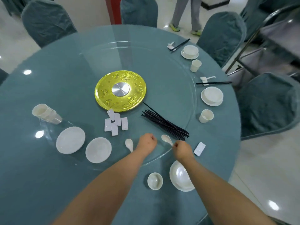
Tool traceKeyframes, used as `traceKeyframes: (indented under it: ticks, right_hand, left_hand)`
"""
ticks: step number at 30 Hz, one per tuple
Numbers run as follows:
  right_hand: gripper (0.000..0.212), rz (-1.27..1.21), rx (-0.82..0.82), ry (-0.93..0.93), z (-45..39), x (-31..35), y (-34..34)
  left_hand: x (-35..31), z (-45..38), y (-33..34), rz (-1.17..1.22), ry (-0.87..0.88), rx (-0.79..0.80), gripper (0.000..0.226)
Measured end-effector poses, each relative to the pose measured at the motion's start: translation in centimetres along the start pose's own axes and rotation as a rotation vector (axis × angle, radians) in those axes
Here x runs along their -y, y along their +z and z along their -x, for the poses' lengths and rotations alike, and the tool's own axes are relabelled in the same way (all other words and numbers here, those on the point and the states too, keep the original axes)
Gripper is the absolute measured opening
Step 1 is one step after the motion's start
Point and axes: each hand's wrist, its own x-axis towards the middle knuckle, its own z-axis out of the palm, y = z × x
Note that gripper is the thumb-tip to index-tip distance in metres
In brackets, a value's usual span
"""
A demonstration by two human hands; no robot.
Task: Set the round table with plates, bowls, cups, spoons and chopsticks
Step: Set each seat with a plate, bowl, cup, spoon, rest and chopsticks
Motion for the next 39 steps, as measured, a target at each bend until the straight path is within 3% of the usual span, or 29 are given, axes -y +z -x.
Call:
traceKeyframes:
  ticks: [5, 10, 17, 24, 31, 39]
  right_hand:
    - [0.025, -0.095, -0.099, 0.147, -0.2, -6.5, -2.2]
    - [0.028, 0.059, -0.221, 0.308, -1.3, -12.0, -3.6]
    - [0.029, 0.074, -0.161, 0.399, -4.0, -15.7, -4.3]
    - [0.028, 0.058, -0.105, 0.382, -6.2, -16.9, -4.5]
    - [0.031, 0.072, -0.096, 0.329, -7.2, -17.3, -4.3]
    - [0.028, 0.083, -0.278, 0.210, -7.6, -14.8, -4.4]
  left_hand:
    - [-3.5, -0.3, 4.5, -0.038, 0.046, 0.069, 0.026]
    - [-5.7, -1.0, 8.0, -0.093, 0.045, 0.103, 0.027]
    - [-6.4, -2.3, 10.3, -0.185, 0.031, 0.104, 0.031]
    - [-6.7, -4.2, 11.1, -0.206, 0.044, 0.103, 0.024]
    - [-7.2, -4.8, 11.7, -0.162, 0.061, 0.002, 0.021]
    - [-6.4, -5.2, 10.0, -0.108, 0.000, -0.049, 0.024]
